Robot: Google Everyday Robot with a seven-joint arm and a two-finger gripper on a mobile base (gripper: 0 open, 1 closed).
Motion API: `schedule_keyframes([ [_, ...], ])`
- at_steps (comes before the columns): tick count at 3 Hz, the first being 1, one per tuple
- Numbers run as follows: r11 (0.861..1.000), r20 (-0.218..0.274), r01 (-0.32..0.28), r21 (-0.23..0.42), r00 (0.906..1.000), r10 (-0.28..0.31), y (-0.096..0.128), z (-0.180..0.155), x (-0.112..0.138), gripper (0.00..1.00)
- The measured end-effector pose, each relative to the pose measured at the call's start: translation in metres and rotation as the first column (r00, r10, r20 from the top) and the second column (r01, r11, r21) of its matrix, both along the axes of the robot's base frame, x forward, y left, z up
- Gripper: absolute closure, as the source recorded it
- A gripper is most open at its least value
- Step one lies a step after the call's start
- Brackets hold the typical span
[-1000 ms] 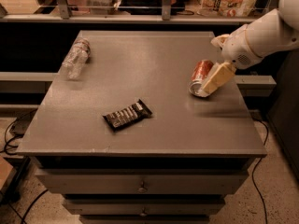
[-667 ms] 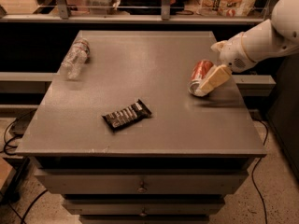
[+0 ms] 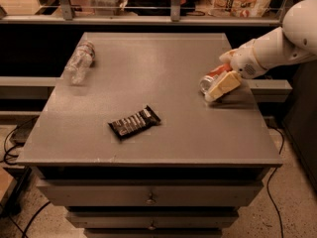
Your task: Move coke can near water bottle
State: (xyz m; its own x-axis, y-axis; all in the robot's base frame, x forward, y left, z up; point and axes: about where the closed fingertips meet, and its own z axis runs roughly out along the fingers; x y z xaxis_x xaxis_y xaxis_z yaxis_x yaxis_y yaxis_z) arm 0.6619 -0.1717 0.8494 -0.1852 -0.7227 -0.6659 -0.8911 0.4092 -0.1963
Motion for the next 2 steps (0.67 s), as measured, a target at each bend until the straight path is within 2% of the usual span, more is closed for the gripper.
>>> schedule_keyframes([
  [1, 1.0, 0.022, -0.008, 0.004, 0.9997, 0.008, 0.0085, 0.0097, 0.0039, 0.42],
  [2, 1.0, 0.019, -0.008, 0.007, 0.9998, 0.008, 0.0126, 0.0109, 0.0051, 0.65],
])
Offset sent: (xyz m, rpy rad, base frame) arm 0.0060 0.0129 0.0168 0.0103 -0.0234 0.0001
